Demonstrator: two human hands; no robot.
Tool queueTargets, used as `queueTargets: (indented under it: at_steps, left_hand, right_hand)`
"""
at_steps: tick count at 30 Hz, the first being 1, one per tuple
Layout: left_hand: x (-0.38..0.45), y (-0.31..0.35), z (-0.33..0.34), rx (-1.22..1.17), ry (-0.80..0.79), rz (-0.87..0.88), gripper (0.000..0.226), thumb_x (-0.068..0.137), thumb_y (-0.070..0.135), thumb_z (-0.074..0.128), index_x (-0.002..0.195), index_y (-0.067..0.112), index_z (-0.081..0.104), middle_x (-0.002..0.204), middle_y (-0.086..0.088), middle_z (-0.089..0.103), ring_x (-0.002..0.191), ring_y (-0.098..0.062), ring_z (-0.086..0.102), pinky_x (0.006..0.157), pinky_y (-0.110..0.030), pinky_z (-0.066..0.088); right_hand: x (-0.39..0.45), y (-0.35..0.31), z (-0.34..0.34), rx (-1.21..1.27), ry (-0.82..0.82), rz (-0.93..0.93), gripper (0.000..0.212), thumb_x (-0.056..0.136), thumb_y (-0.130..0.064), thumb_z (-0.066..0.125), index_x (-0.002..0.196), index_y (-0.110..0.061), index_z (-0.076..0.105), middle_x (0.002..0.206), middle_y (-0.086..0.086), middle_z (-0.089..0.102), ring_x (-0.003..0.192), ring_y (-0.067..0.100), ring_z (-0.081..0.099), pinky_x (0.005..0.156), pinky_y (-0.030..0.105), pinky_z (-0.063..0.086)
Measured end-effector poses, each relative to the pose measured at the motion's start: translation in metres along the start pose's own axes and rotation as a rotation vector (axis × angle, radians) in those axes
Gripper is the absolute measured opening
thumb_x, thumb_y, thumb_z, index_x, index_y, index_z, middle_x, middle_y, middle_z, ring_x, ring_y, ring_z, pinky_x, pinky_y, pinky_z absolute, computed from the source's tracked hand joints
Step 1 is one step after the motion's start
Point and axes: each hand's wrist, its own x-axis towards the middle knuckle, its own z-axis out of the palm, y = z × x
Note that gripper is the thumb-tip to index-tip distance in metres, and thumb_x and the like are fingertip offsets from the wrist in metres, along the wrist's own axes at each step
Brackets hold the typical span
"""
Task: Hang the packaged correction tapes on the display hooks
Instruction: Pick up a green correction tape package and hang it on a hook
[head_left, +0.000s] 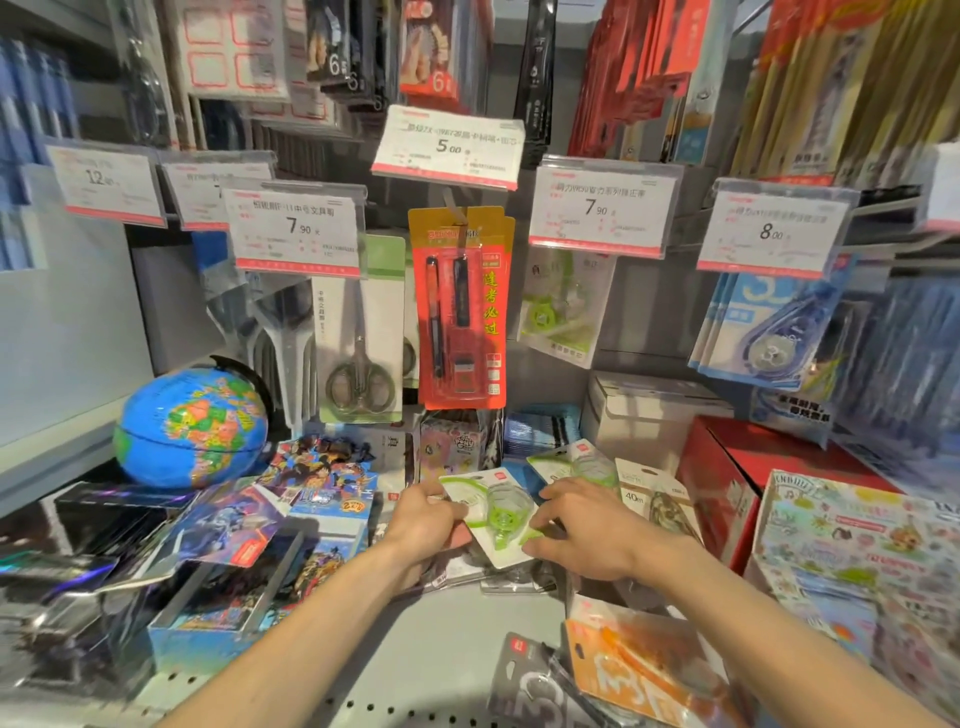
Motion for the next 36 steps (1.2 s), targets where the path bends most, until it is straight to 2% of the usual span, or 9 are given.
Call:
queueTargets:
  at_steps: [3, 9, 14, 19, 23, 27, 29, 32, 36]
  left_hand:
    - [-0.011, 0.004, -0.007, -0.053, 0.007, 0.006, 0.034, 0.092, -0.012, 0.058, 0.118, 0.008, 0.049, 0.11, -0.023, 0.071, 0.071, -0.022, 0.07, 0.049, -0.028, 0.059]
    - [-0.034, 0.005, -0.022, -0.072, -0.029, 0.05, 0.037, 0.092, -0.014, 0.056, 0.12, 0.008, 0.047, 0.108, -0.018, 0.073, 0.068, -0.022, 0.076, 0.056, -0.032, 0.061]
    - [-0.054, 0.012, -0.031, -0.088, -0.078, 0.119, 0.036, 0.093, -0.01, 0.058, 0.122, 0.007, 0.046, 0.109, -0.021, 0.074, 0.068, -0.022, 0.076, 0.06, -0.034, 0.063]
    - [-0.063, 0.022, -0.023, -0.077, -0.093, 0.179, 0.025, 0.097, -0.001, 0.058, 0.119, 0.008, 0.049, 0.081, -0.005, 0.078, 0.064, -0.025, 0.072, 0.066, -0.039, 0.064]
    - [-0.069, 0.04, -0.013, -0.036, -0.094, 0.229, 0.02, 0.1, 0.006, 0.058, 0.118, 0.008, 0.05, 0.098, -0.018, 0.077, 0.067, -0.027, 0.074, 0.066, -0.036, 0.065]
    - [-0.076, 0.062, 0.003, 0.059, -0.14, 0.346, 0.015, 0.101, 0.013, 0.059, 0.114, 0.012, 0.051, 0.093, -0.011, 0.077, 0.066, -0.024, 0.075, 0.055, -0.027, 0.059]
    - [-0.075, 0.071, 0.006, 0.222, -0.125, 0.489, 0.016, 0.1, 0.018, 0.06, 0.114, 0.018, 0.053, 0.091, 0.0, 0.076, 0.074, -0.018, 0.074, 0.065, -0.032, 0.061]
    - [-0.073, 0.087, 0.001, 0.741, -0.016, 0.93, 0.025, 0.1, 0.028, 0.056, 0.124, 0.029, 0.055, 0.114, 0.015, 0.069, 0.102, -0.004, 0.065, 0.092, -0.035, 0.056]
    - [-0.082, 0.133, -0.001, 1.211, 0.102, 1.545, 0.035, 0.096, 0.025, 0.055, 0.129, 0.016, 0.056, 0.126, 0.0, 0.061, 0.114, -0.02, 0.058, 0.091, -0.039, 0.055]
  right_hand:
    - [0.0, -0.007, -0.005, 0.088, 0.046, -0.019, 0.04, 0.089, -0.056, 0.059, 0.109, -0.024, 0.071, 0.125, 0.003, 0.061, 0.123, 0.022, 0.049, 0.103, 0.035, 0.037]
    - [-0.005, -0.027, -0.008, 0.279, 0.085, 0.015, 0.082, 0.087, -0.061, 0.061, 0.151, -0.022, 0.028, 0.154, 0.0, 0.036, 0.137, 0.017, 0.039, 0.107, 0.027, 0.033]
    - [-0.007, -0.043, -0.008, 0.421, 0.096, -0.024, 0.086, 0.08, -0.061, 0.071, 0.148, -0.03, 0.03, 0.152, -0.002, 0.035, 0.134, 0.01, 0.038, 0.099, 0.017, 0.03]
    - [-0.011, -0.045, -0.005, 0.467, 0.186, 0.037, 0.11, 0.073, -0.058, 0.076, 0.157, -0.023, 0.013, 0.153, -0.004, 0.031, 0.136, 0.01, 0.035, 0.102, 0.018, 0.03]
    - [-0.022, -0.039, -0.015, 0.447, 0.334, 0.033, 0.105, 0.074, -0.048, 0.074, 0.156, -0.026, 0.014, 0.15, -0.007, 0.032, 0.133, 0.011, 0.037, 0.103, 0.021, 0.033]
    - [-0.038, -0.026, -0.03, 0.424, 0.469, 0.008, 0.105, 0.072, -0.044, 0.074, 0.156, -0.029, 0.012, 0.153, -0.012, 0.025, 0.137, 0.011, 0.032, 0.105, 0.022, 0.031]
    - [-0.046, -0.016, -0.039, 0.393, 0.535, 0.029, 0.109, 0.071, -0.046, 0.072, 0.157, -0.032, 0.006, 0.16, -0.011, 0.015, 0.144, 0.015, 0.024, 0.114, 0.027, 0.027]
    - [-0.059, 0.0, -0.051, 0.371, 0.67, 0.082, 0.11, 0.074, -0.047, 0.072, 0.157, -0.036, 0.001, 0.16, -0.004, 0.016, 0.144, 0.02, 0.027, 0.117, 0.034, 0.028]
    - [-0.071, 0.013, -0.064, 0.345, 0.796, 0.164, 0.105, 0.078, -0.046, 0.073, 0.158, -0.027, 0.007, 0.159, 0.005, 0.017, 0.146, 0.023, 0.022, 0.116, 0.034, 0.026]
